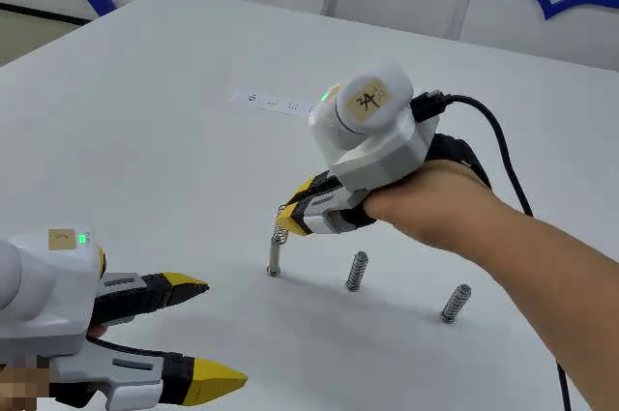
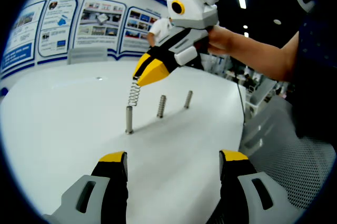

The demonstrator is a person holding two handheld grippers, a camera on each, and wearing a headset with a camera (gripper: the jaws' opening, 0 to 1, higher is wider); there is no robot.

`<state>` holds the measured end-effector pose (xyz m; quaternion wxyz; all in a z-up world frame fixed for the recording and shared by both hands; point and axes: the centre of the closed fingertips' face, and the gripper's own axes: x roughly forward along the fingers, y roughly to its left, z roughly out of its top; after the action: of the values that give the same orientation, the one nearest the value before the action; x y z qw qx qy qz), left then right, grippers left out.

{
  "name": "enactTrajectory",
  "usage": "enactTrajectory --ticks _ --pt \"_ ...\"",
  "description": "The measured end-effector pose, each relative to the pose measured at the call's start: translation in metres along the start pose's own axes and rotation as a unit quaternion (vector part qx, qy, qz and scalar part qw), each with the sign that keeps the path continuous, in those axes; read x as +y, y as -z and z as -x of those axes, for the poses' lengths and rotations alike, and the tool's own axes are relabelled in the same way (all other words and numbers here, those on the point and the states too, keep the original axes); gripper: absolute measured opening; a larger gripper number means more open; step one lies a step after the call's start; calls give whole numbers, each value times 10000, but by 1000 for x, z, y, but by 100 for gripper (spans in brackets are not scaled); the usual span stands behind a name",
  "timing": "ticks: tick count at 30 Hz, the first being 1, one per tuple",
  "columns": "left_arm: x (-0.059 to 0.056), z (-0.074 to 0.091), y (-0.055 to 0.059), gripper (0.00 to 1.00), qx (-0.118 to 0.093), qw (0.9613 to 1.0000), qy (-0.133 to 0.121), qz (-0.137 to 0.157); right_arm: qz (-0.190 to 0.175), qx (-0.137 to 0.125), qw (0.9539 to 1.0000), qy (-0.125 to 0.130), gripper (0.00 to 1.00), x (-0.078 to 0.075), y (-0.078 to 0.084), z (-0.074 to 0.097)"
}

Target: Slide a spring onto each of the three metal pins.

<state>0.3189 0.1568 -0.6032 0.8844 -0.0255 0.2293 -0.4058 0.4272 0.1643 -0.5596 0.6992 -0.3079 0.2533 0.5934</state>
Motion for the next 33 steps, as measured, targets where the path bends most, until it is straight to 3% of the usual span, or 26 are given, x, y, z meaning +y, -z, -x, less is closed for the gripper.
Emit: enactTrajectory --ticks 12,33 --pt "2 1 -1 72 -37 10000 -35 30 5 76 10000 -61 12 -1 1 -8" --pt "2 0 -1 72 -57 10000 -34 59 -259 309 9990 -208 12 -2 18 -30"
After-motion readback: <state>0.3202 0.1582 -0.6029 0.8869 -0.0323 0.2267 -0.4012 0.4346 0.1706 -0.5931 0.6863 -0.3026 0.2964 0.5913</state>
